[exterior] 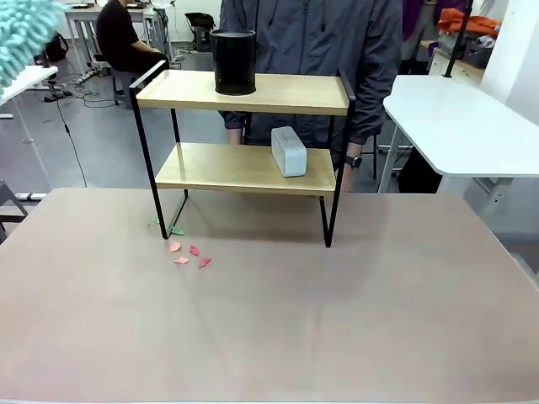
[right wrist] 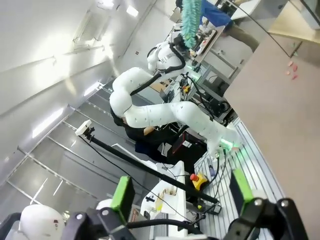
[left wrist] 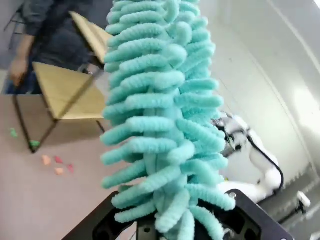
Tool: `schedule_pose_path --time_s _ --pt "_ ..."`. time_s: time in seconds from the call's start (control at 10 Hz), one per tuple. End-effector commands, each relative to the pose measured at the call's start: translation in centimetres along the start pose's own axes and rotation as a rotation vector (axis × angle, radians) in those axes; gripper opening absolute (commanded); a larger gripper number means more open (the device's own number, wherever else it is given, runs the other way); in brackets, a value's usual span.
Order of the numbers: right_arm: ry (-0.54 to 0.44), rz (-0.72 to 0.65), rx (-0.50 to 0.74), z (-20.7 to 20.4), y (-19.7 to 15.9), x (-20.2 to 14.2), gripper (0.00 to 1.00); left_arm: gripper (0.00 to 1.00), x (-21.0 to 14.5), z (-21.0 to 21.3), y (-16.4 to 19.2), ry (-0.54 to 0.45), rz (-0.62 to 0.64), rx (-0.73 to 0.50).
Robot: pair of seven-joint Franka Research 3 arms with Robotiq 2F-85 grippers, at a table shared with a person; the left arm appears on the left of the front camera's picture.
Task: Clean the shelf.
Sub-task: Hand the Duster back to the human.
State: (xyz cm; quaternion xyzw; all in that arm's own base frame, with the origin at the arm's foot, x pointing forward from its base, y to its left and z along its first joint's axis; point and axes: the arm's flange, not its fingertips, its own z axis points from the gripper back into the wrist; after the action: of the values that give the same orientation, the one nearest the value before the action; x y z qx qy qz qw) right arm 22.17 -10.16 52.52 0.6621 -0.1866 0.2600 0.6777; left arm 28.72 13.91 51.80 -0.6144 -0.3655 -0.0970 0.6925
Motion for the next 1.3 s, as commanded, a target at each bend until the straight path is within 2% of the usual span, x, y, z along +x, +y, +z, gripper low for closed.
schedule_pose_path --time_s 0.0,0.1,0.2,0.3,0.6,0.7,0.8,1.2 --pt "-0.003 0.017 0.004 0.3 -0.1 0.2 1.00 0.00 0.2 -0.8 2.6 -0.033 0.178 0.075" --pt "-0.003 0.017 0.004 0.3 -0.1 0.2 1.00 0.00 0.3 -0.3 3.8 -0.049 0.240 0.159" --pt "-0.003 0.017 0.004 0.3 -0.1 0.2 1.00 0.00 0.1 0.1 4.8 -0.044 0.302 0.189" --pt "-0.003 0.017 0.004 0.3 -0.1 0.2 1.00 0.00 -0.2 0.2 6.0 -0.040 0.364 0.197" --pt "-0.003 0.017 0.004 0.3 -0.1 0.2 1.00 0.00 -0.6 0.3 7.6 -0.033 0.439 0.228" --pt "-0.003 0.017 0.004 0.3 -0.1 0.2 1.00 0.00 -0.8 0.0 8.2 0.008 0.519 0.256" --pt "-0.003 0.017 0.004 0.3 -0.1 0.2 1.00 0.00 -1.0 0.2 8.2 -0.038 0.420 0.223" --pt "-0.003 0.017 0.004 0.3 -0.1 0.2 1.00 0.00 -1.0 0.2 8.2 -0.038 0.420 0.223"
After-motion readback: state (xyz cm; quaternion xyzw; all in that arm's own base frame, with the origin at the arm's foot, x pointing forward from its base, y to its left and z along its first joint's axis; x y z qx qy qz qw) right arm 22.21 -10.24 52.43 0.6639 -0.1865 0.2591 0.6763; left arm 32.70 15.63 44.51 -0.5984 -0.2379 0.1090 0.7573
